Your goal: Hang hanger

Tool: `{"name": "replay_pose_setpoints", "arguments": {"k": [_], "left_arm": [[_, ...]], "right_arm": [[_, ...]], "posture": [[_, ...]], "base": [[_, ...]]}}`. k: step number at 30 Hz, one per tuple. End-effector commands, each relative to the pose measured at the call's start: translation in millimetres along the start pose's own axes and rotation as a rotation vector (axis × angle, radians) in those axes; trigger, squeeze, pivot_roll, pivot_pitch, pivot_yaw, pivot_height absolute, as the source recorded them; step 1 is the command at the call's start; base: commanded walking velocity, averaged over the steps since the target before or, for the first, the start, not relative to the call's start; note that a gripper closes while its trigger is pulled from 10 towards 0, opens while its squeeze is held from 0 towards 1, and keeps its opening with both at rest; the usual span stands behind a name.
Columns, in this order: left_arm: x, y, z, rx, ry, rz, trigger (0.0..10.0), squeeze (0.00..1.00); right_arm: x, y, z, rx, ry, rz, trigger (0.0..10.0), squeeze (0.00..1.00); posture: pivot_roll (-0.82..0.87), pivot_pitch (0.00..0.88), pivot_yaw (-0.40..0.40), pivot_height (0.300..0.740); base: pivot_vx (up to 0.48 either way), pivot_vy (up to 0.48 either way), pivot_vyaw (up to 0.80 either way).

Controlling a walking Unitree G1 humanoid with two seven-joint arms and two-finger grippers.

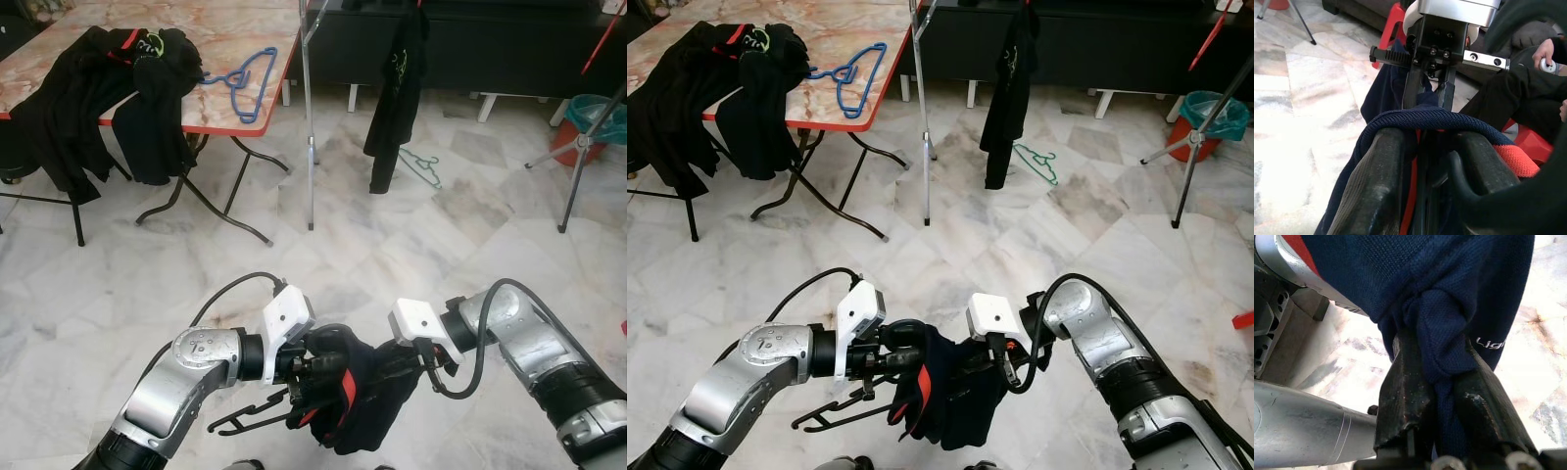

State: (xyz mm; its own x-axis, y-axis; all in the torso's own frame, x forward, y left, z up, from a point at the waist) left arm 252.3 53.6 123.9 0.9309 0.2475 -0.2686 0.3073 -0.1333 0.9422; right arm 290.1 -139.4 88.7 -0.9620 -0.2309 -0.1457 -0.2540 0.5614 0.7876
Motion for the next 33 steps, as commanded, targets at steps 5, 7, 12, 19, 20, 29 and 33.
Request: {"name": "replay_pose_setpoints", "arguments": {"k": [5, 7, 12, 19, 20, 29, 33], "left_arm": [[1.3, 9, -9.1, 0.002, 0.000, 0.059, 10.0, 1.00], [2.8, 6, -14.1, 0.024, 0.008, 0.062, 10.0, 1.00], [4.8, 0, -23.3, 0.055, 0.025, 0.065, 10.0, 1.00], [7.8, -3, -33.8, 0.068, 0.052, 0.051, 10.0, 1.00], [8.5, -4, -35.9, 0.071, 0.057, 0.049, 10.0, 1.00], [20.9, -22, -65.3, 0.120, 0.187, 0.011, 10.0, 1.00], [30.8, -25, -77.0, 0.092, 0.303, 0.008, 10.0, 1.00]], "right_arm": [[1.6, -4, -0.3, 0.035, 0.025, -0.016, 0.0, 0.00], [0.3, -6, -1.7, 0.053, 0.014, -0.018, 0.0, 0.00], [-1.8, -9, -3.2, 0.075, 0.001, -0.022, 0.0, 0.00], [-8.1, -11, -5.7, 0.091, -0.047, -0.019, 0.0, 0.00], [-9.8, -11, -6.9, 0.092, -0.061, -0.019, 0.0, 0.00], [-23.4, -26, -21.3, 0.150, -0.242, 0.029, 0.0, 0.00], [-17.6, -31, -21.0, 0.134, -0.261, 0.059, 0.0, 0.00]], "posture": [[0.02, 0.121, -0.018, 0.740], [0.02, 0.121, -0.018, 0.740], [0.02, 0.122, -0.019, 0.740], [0.02, 0.125, -0.020, 0.740], [0.02, 0.125, -0.021, 0.740], [0.03, 0.121, -0.026, 0.740], [0.03, 0.117, -0.023, 0.740]], "base": [[0.000, 0.000, 0.00], [0.000, 0.000, 0.00], [0.000, 0.000, 0.00], [0.000, 0.000, 0.00], [0.000, 0.000, 0.00], [0.000, 0.000, 0.00], [0.000, 0.000, 0.00]]}}
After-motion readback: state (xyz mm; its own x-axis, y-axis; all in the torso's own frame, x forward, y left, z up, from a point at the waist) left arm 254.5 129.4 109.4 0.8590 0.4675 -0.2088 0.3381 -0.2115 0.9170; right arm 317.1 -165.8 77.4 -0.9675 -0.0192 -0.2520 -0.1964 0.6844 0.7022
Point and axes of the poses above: a point about 5 cm out from each wrist's last joint towards the gripper, its own z axis pointing out of the wrist towards the gripper, its own y axis along the axis of the wrist's last joint, x = y × z, the point moved 3 cm from there along z, pointing out of the wrist towards the gripper, and after that the axes turned 12 degrees about -z, right-handed, at the moved point
